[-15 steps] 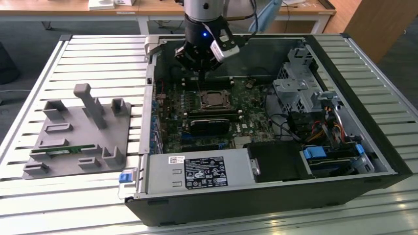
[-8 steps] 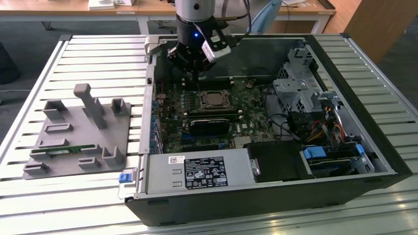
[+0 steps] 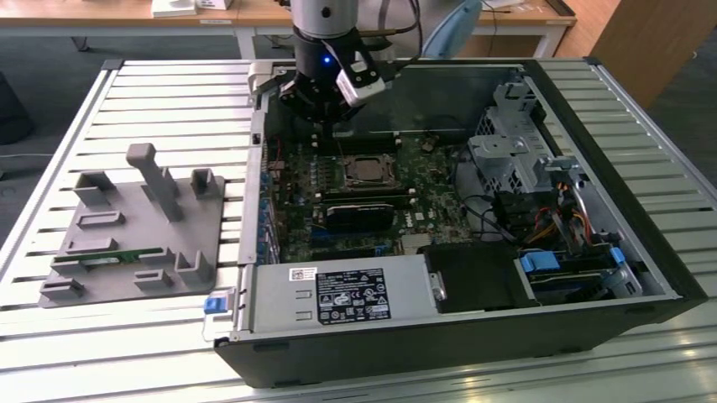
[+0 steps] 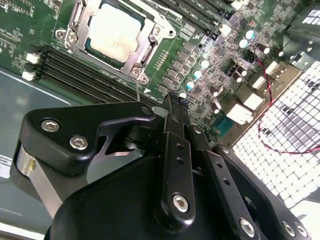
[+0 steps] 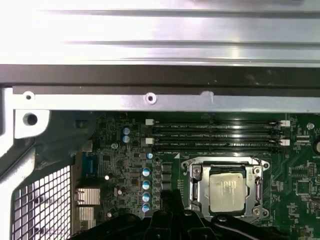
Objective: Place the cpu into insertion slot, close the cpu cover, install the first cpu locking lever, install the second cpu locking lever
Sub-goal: 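Install the first cpu locking lever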
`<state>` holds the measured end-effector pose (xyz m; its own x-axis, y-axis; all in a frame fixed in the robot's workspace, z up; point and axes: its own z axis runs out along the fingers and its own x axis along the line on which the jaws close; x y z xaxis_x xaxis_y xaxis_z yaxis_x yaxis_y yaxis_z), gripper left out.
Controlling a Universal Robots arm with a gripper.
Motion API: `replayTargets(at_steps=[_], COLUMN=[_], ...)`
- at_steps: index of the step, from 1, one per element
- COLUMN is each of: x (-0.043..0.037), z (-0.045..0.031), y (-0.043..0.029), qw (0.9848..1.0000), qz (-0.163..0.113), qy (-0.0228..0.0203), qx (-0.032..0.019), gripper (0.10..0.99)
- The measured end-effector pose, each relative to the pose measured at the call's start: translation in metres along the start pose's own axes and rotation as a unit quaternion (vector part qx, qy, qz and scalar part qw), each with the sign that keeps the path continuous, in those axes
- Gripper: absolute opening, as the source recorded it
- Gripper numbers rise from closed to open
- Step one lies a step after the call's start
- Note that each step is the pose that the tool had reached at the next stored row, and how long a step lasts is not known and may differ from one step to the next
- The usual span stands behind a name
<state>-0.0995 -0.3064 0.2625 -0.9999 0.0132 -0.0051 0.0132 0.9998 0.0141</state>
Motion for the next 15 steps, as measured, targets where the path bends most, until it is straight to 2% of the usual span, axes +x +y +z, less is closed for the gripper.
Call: replayTargets(at_steps=[11, 15], x=[0.0008, 0.0004], z=[0.0055, 0.0062], y=[0.0168, 0.0178], qw=[1.0, 1.0], qz=[0.0, 0.0], qy=[0.0, 0.0], qx=[0.0, 0.0], gripper=[0.106, 0.106])
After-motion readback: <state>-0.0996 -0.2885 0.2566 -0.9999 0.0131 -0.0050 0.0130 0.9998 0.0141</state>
